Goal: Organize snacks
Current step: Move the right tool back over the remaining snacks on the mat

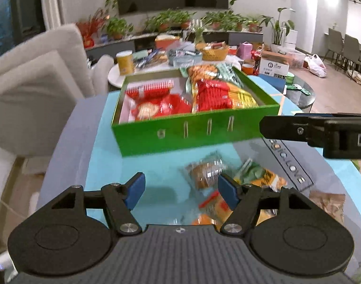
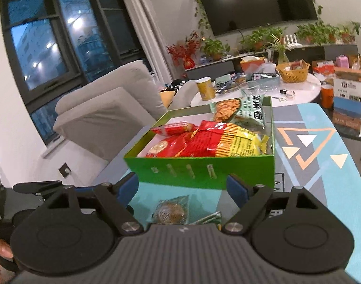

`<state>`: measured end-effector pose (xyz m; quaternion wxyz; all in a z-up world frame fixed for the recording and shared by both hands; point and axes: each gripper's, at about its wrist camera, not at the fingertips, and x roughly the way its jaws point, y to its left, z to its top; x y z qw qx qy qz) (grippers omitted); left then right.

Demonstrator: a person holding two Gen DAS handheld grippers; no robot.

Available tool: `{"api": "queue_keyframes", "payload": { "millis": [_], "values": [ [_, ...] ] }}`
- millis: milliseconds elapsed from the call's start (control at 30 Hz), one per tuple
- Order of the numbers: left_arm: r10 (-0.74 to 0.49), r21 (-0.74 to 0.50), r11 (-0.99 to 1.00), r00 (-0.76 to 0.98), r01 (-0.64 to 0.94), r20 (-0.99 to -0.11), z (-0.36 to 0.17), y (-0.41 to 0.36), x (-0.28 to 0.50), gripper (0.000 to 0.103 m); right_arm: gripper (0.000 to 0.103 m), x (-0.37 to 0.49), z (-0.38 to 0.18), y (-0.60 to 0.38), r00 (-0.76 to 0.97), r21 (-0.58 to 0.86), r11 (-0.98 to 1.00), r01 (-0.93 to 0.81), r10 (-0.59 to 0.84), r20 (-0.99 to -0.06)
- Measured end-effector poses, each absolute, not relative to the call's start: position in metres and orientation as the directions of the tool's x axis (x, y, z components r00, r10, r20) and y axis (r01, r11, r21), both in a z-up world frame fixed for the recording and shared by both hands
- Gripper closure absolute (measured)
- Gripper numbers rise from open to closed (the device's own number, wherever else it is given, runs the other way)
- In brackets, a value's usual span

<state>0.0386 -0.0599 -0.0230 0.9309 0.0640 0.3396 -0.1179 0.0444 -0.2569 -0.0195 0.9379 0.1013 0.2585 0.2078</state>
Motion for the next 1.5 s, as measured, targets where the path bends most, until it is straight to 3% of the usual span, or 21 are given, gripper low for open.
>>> {"api": "queue_keyframes", "payload": {
  "millis": [400,1067,1300,1500],
  "values": [
    [-0.129,0.027,0.979,0.722,0.200,-0.680,-0.034,-0.059,0.010,0.038,0.064,-0.008,-0.028,-0.231,0.849,0.101,0.947,-0.304,0.317,-0.422],
    [-0.129,-0.009,0.984,0.685,0.176,-0.717,-0.052,-0.065,0.009,0.034,0.063,-0.023,-0.042,-0.233,0.863,0.141,0.958,-0.249,0.286,-0.416],
    [-0.194,-0.020,0.967,0.687,0.253,-0.700,-0.049,-0.054,0.006,0.054,0.063,-0.025,-0.045,-0.228,0.863,0.095,0.965,-0.245,0.261,-0.432],
    [-0.158,0.002,0.974,0.690,0.225,-0.706,-0.046,-0.025,0.008,0.054,0.063,-0.021,-0.049,-0.214,0.847,0.058,0.959,-0.277,0.272,-0.458]
  ]
}}
